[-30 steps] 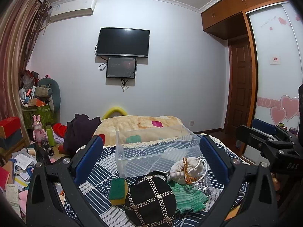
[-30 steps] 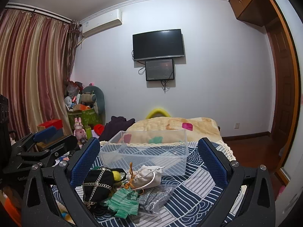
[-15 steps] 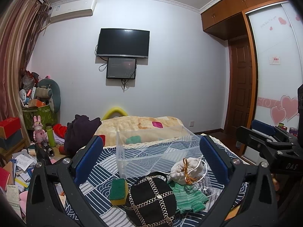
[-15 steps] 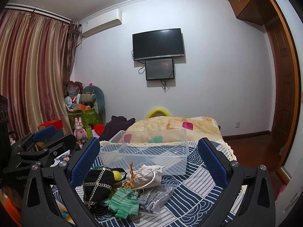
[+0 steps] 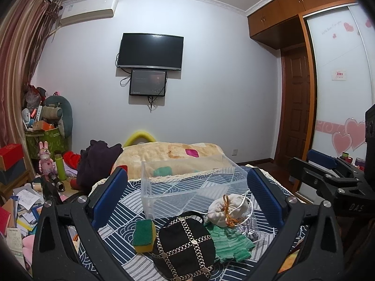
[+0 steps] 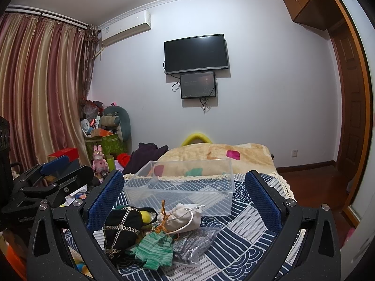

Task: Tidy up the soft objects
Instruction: 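Grasp the black chain bag with the left tool while the right tool grasps the white pouch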

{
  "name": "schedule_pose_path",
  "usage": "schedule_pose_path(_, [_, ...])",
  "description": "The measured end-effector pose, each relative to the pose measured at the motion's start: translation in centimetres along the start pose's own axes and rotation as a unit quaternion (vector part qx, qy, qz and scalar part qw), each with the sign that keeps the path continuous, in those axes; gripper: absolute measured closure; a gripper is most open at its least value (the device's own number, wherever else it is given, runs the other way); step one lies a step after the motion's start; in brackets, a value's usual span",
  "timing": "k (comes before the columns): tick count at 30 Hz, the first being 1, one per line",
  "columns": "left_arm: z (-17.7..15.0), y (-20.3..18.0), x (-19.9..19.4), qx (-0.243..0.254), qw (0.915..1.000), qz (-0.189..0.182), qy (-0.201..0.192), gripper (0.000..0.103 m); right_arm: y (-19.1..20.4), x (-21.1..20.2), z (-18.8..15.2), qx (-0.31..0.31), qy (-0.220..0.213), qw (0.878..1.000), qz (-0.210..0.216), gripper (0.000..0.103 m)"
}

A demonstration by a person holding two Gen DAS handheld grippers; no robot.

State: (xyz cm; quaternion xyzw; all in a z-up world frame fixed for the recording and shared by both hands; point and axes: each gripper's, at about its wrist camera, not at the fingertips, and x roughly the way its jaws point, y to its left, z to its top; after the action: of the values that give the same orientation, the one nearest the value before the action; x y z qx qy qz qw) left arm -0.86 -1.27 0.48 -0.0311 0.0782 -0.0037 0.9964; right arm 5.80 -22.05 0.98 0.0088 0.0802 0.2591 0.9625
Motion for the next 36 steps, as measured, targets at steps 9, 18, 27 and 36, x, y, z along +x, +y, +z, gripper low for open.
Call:
schedule_pose_path(9, [-0.5, 1.0, 0.9, -0.007, 0.9998, 0.007, 0.019, 0.0, -0.1, 0.6, -0.6, -0.002, 0.008, 1.0, -0.007, 0.0])
schedule_pose_path(18, [-2.6, 4.4, 3.7, -0.051, 0.995, 0.008, 0.086, 0.039, -0.6, 3.0, -2.3, 0.007, 0.066, 0.998, 0.008, 0.038])
schedule_pose_path(27, [-6.2, 3.4, 6.5, -0.056, 0.9827, -0.026, 0.175, 0.054, -0.3, 5.5, -4.5, 0.015, 0.135, 0.99, 0.026, 0.052])
schedule_pose_path(36, [-7.8, 2.9, 7.8, -0.055, 0.9769, -0.041, 0.202, 0.017, -0.1, 8.5, -6.3, 0.017, 0.185, 0.982, 0.009, 0.033])
